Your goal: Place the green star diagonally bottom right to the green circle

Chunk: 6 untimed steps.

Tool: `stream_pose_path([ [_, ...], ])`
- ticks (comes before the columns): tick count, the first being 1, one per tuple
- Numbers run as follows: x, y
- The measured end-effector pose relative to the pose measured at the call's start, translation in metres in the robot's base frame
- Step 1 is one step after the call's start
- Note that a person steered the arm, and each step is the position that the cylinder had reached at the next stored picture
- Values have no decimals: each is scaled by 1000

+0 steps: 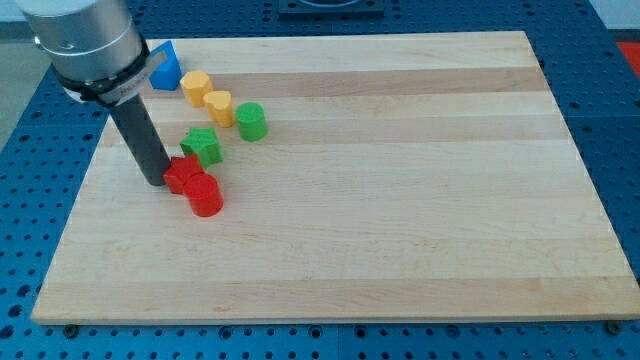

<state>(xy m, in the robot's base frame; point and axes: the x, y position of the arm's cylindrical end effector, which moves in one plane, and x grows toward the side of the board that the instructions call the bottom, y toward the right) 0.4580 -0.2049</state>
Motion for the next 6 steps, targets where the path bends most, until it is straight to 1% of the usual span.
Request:
stream_pose_path([
  [1,-17,-20],
  [2,-45,-26],
  [3,-46,1],
  [5,-40,97],
  [6,-49,92],
])
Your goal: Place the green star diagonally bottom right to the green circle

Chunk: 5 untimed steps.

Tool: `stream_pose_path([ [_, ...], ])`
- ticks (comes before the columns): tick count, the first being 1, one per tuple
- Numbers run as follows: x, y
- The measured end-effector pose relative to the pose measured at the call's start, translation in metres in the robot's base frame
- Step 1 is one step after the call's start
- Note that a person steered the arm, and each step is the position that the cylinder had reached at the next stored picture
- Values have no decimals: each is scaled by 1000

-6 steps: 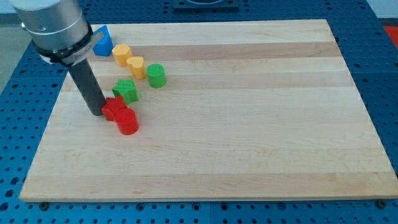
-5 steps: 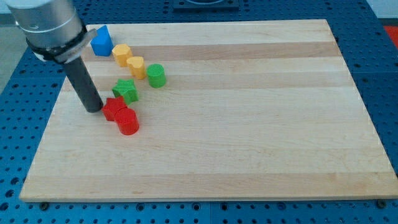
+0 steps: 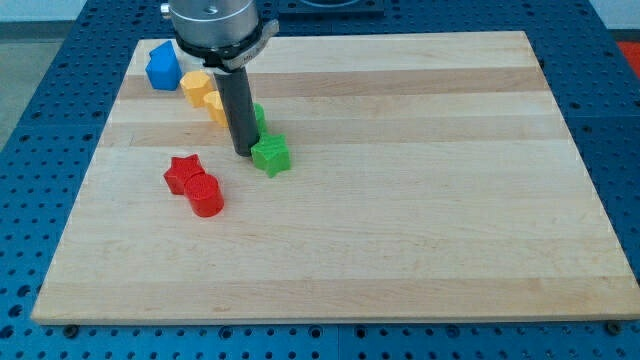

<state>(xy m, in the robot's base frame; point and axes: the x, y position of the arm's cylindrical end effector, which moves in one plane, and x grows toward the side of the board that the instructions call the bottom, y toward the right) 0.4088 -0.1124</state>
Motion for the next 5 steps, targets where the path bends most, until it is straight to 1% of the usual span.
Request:
stream_pose_path([
  [1,-3,15],
  [2,-3,60],
  [3,-19,87],
  [4,-62,64],
  [5,-79,23],
])
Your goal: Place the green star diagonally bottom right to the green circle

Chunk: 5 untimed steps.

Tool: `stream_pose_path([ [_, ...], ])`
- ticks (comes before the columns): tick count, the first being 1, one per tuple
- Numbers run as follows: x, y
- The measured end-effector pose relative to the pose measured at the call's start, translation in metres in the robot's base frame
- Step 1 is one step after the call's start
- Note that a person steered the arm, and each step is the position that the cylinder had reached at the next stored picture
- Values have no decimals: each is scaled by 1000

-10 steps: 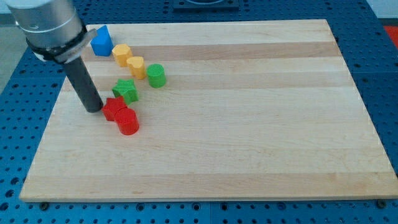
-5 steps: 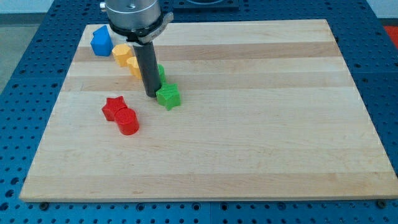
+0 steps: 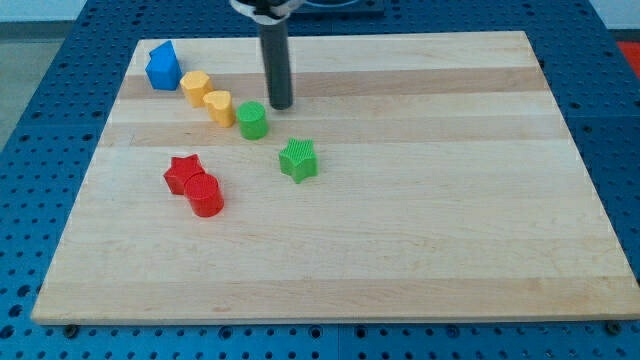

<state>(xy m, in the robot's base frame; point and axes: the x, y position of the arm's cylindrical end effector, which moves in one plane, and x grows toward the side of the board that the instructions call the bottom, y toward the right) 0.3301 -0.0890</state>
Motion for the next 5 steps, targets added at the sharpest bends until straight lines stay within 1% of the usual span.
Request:
stream_pose_path([
  [1,9,-39],
  [2,34,-51],
  [3,70,-47],
  [4,65,-47],
  [5,32,-42],
])
